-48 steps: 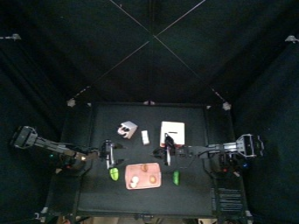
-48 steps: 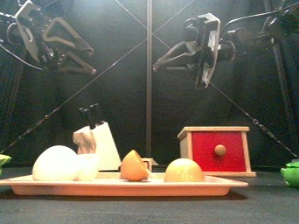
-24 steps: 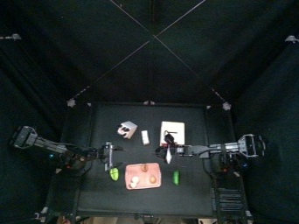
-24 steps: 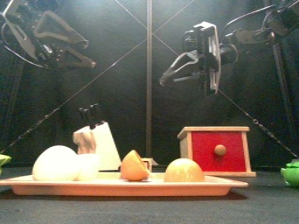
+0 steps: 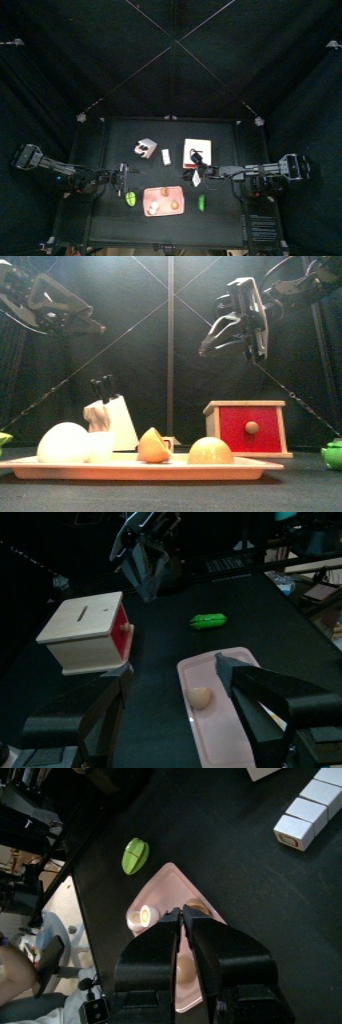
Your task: Grab drawer handle
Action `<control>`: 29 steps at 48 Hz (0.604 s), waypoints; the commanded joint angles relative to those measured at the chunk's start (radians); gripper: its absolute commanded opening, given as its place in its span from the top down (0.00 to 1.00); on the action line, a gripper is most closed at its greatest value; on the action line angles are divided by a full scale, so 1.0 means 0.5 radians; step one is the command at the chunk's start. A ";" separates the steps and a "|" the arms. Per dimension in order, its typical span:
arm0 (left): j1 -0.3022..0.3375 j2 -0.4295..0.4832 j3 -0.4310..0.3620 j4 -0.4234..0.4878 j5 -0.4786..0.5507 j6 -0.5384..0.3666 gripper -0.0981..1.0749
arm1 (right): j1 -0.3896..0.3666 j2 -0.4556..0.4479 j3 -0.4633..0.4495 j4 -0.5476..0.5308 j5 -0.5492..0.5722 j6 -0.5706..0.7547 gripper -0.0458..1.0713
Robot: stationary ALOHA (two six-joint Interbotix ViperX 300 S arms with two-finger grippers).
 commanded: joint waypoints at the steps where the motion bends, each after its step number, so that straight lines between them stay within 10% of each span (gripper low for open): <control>1: 0.000 0.000 -0.003 0.003 -0.052 -0.009 0.08 | -0.006 -0.052 -0.021 0.055 0.067 -0.003 0.47; 29: 0.034 0.086 -0.132 -0.227 -0.181 -0.107 0.08 | -0.166 -0.080 -0.012 0.138 0.712 0.015 0.47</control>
